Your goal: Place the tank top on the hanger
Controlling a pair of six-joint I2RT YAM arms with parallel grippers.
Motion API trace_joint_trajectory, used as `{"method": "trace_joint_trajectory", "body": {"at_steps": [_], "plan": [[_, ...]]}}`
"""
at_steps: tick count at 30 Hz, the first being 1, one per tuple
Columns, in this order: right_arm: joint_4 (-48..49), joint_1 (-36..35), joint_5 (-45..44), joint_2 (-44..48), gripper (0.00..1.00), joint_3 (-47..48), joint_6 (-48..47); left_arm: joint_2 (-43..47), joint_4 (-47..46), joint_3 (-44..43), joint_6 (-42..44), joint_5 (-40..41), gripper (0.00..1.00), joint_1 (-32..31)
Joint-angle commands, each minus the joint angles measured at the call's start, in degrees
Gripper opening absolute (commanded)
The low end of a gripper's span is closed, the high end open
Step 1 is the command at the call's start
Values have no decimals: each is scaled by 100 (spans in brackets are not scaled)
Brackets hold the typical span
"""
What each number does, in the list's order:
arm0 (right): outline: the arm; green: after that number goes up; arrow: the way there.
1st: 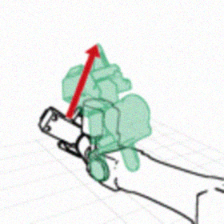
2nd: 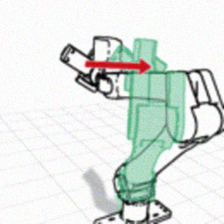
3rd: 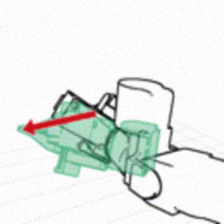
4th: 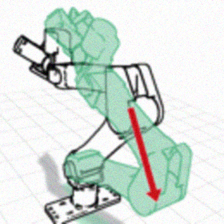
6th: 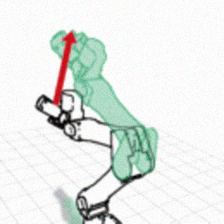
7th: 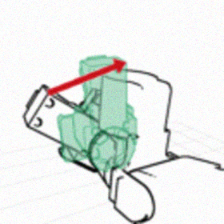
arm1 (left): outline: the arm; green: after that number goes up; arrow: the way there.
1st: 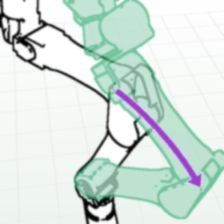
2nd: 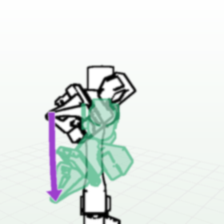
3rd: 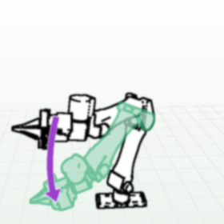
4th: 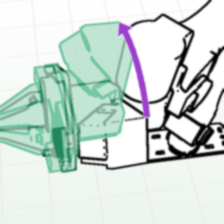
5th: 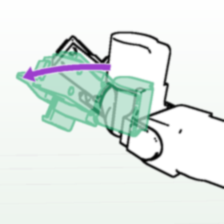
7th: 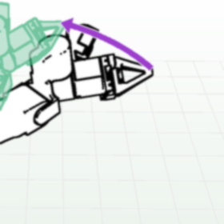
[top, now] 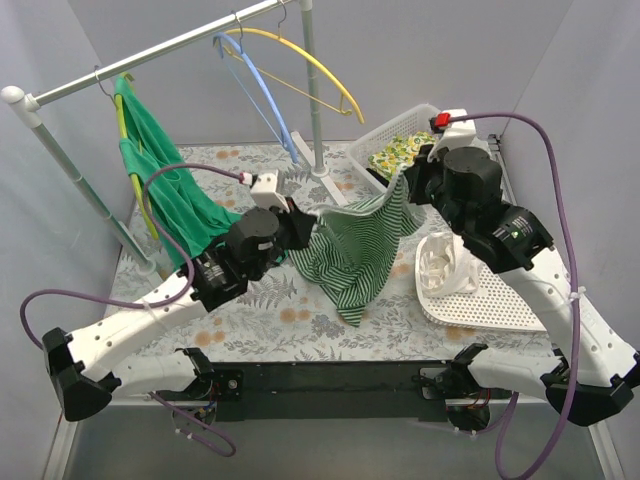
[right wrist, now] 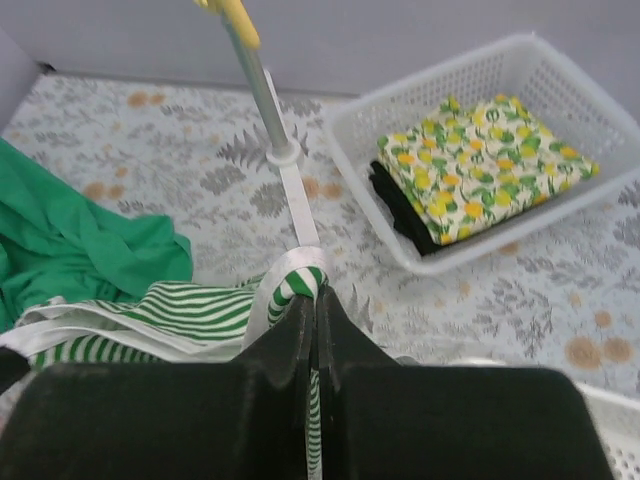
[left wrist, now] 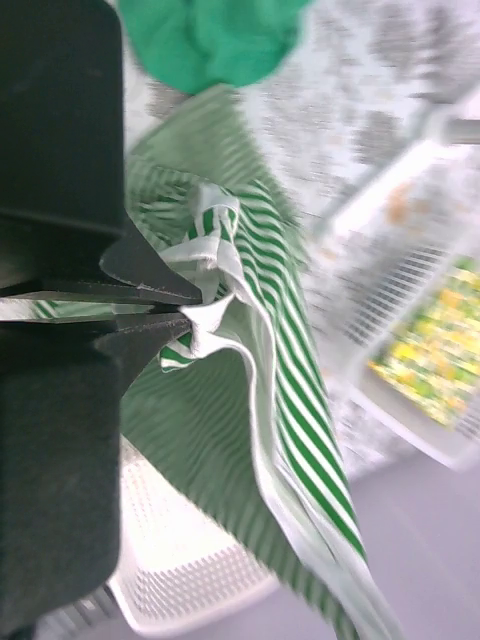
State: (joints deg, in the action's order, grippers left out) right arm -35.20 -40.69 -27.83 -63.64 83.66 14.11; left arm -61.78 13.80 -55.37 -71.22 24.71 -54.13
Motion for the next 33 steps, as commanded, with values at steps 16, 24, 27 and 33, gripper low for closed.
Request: {"method": "trace_joint_trajectory", "body": {"at_steps": [16, 24, 27, 33], "plan": [[1612, 1186, 2968, -284, 1, 1363, -261, -240, 1239, -3544, 1674, 420, 0, -1], [2465, 1186, 4363, 1528, 1, -3334, 1154, 956, 1547, -600, 198, -351, 8, -1], [2580, 1186, 4743, 1933, 28, -4777, 1603, 1098, 1397, 490, -409, -1037, 32, -1], [2045, 1186, 5235, 2277, 67, -5212, 1675, 1360, 1371, 862, -657, -1381, 56, -1]]}}
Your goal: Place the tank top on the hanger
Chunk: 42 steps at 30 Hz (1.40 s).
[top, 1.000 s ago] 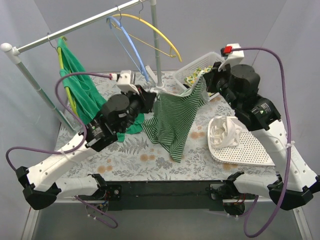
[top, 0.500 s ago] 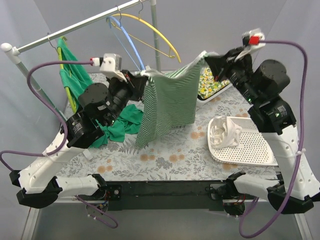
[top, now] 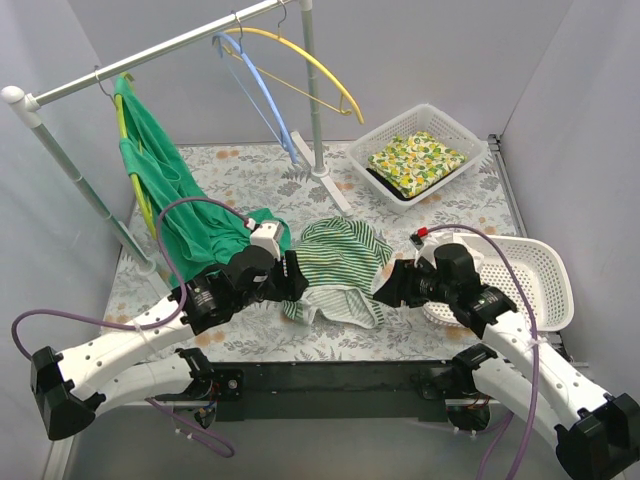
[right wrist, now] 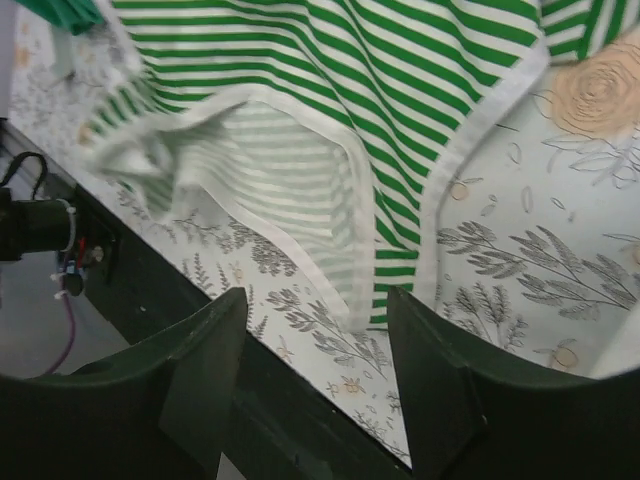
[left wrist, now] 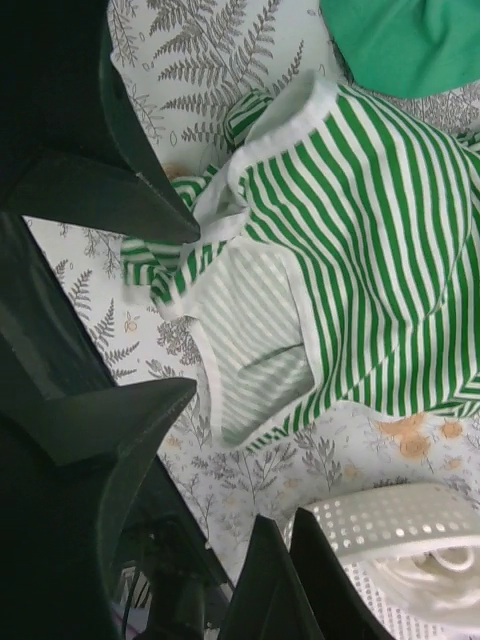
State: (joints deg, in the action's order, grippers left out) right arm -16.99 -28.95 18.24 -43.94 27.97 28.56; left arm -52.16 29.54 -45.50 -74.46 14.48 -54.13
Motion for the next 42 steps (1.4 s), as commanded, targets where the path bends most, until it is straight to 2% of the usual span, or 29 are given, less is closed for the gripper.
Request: {"method": "trace_joint_trajectory", "body": {"at_steps": [1, 6, 12, 13, 15, 19, 22, 23, 26, 27, 28, 30, 31, 35, 37, 41, 42], "plan": [[31, 3, 602, 247, 68, 472, 116, 435, -194, -187, -272, -349, 59, 8], [-831, 3, 260, 246, 72, 930, 27, 321, -150, -1151, 202, -306, 63, -1], [-797, 12, 154, 360, 72, 991, 89, -381, -466, -2743, 756, 1318, 61, 8], [-805, 12, 154, 299, 72, 1026, 71, -478, -562, -3215, 853, 1651, 61, 8], [-806, 12, 162, 237, 72, 1062, 10, -900, -634, -3762, 1152, 2004, 62, 8], [-841, 12, 215, 88, 72, 1114, -122, -1918, -353, -5631, 1907, 2953, 62, 8], [-849, 12, 320, -8, 72, 1150, -184, -2797, -82, -6591, 2601, 3604, 63, 8], [-858, 12, 355, -35, 72, 1150, -192, -3026, -2, -7213, 2794, 3902, 63, -1], [-867, 12, 408, -114, 72, 1202, -219, -3940, 26, -8313, 3541, 4308, 63, -1], [-884, 3, 426, -149, 72, 1220, -228, -4307, -44, -8509, 3769, 4657, 63, 8], [-885, 12, 435, -158, 72, 1229, -236, -4494, -306, -8650, 4329, 4913, 63, 8], [-902, 3, 479, -193, 72, 1255, -236, -4688, -763, -8748, 4929, 5370, 63, 8], [-911, 12, 487, -194, 72, 1255, -236, -4724, -1366, -8644, 5402, 5416, 63, 8], [-955, 12, 566, -220, 72, 1264, -263, -4864, -2548, -8397, 6512, 5732, 63, 78], [-972, 3, 602, -264, 72, 1247, -272, -4970, -2306, -8572, 6480, 5672, 63, 174], [-972, 12, 681, -343, 72, 1211, -272, -5224, -909, -9125, 5488, 5269, 59, 411], [-964, 12, 707, -352, 72, 1203, -272, -5286, -567, -9239, 4964, 5128, 59, 490]]}}
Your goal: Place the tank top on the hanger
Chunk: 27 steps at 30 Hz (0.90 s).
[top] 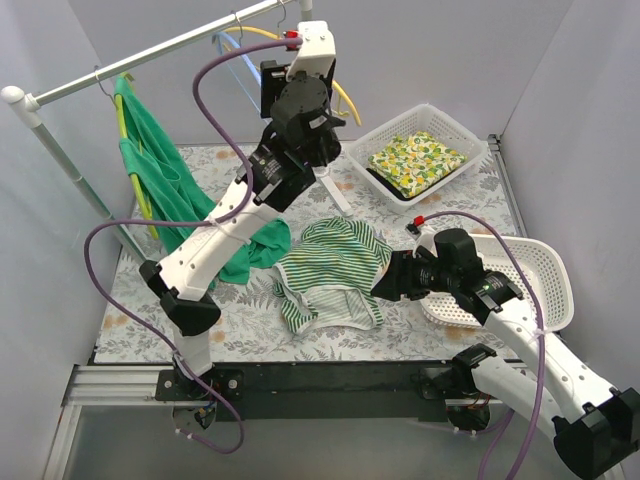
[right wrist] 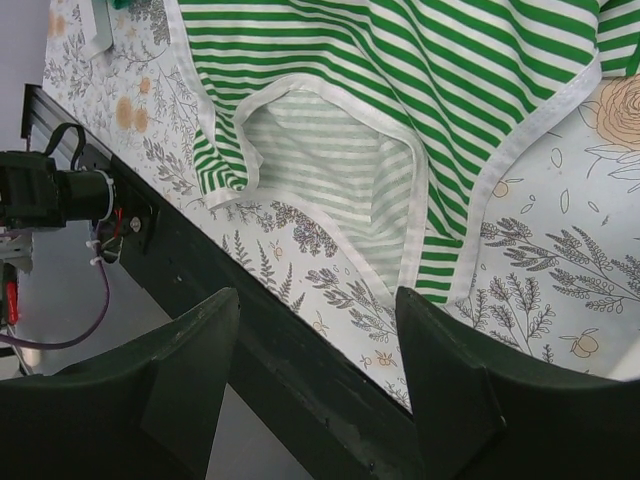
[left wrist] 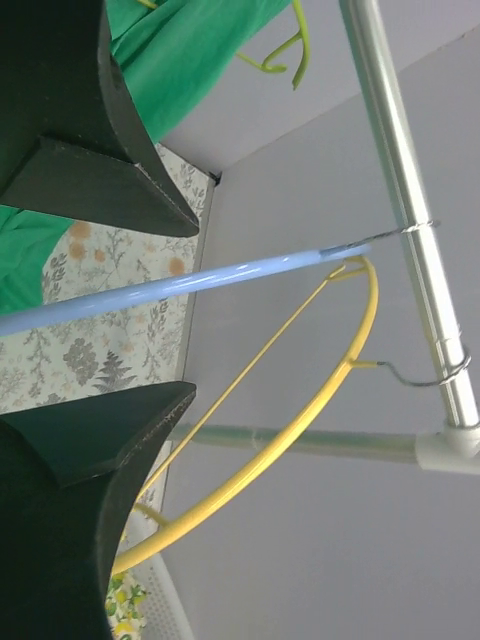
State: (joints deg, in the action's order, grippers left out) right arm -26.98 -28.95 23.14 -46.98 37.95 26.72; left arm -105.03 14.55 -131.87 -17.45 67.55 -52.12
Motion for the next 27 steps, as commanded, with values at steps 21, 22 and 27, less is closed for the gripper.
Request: {"method": "trace_joint_trajectory", "body": {"at_steps": [21, 22, 27], "plan": [[44, 12, 121, -188, 71, 160, -88, 185, 2914, -489, -2773, -2378, 54, 1591], [44, 12, 121, -206, 71, 160, -97, 194, 2792, -410, -2729, -2378, 54, 1591], [88, 12, 156, -311, 71, 177, -141, -43, 2747, -445, -2605, -2211, 54, 1643]]}}
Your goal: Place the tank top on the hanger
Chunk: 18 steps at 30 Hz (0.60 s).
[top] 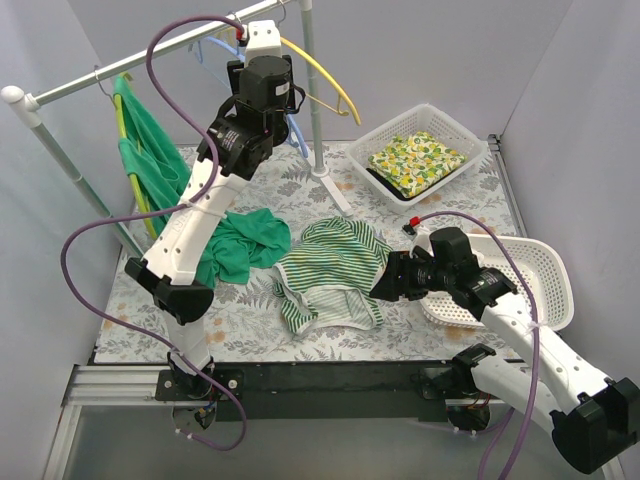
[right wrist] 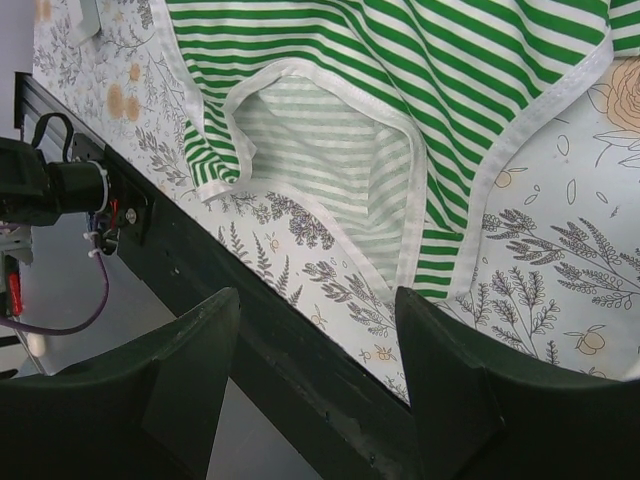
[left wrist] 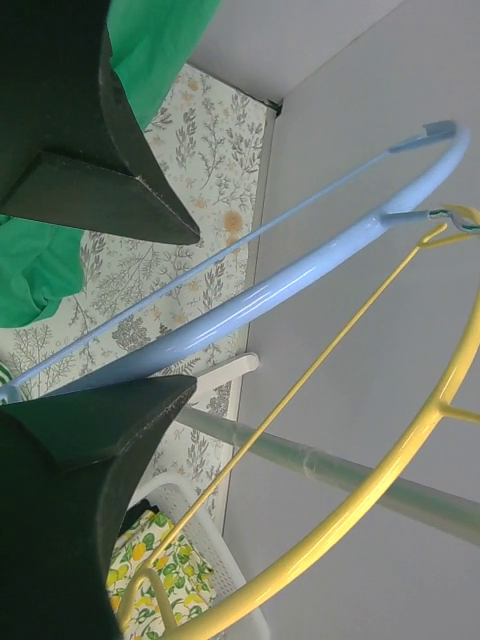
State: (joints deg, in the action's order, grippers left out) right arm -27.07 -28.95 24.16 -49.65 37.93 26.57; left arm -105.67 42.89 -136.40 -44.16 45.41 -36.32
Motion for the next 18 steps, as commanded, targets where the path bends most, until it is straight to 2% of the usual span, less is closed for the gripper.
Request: {"method": "trace_joint_trajectory", "body": {"at_steps": [1, 4, 14, 18], "plan": [[88, 12, 62, -62, 71, 171, -117, -15, -45, -9, 48, 12, 54, 81], [88, 12, 80, -71, 71, 179, -134, -77, 70, -159, -22, 56, 53, 90], [114, 12, 194, -221, 71, 144, -169, 248, -53, 280, 39, 179, 41, 90], [149, 12, 238, -265, 71, 153, -169, 301, 79, 298, -31, 249, 41, 90]]}}
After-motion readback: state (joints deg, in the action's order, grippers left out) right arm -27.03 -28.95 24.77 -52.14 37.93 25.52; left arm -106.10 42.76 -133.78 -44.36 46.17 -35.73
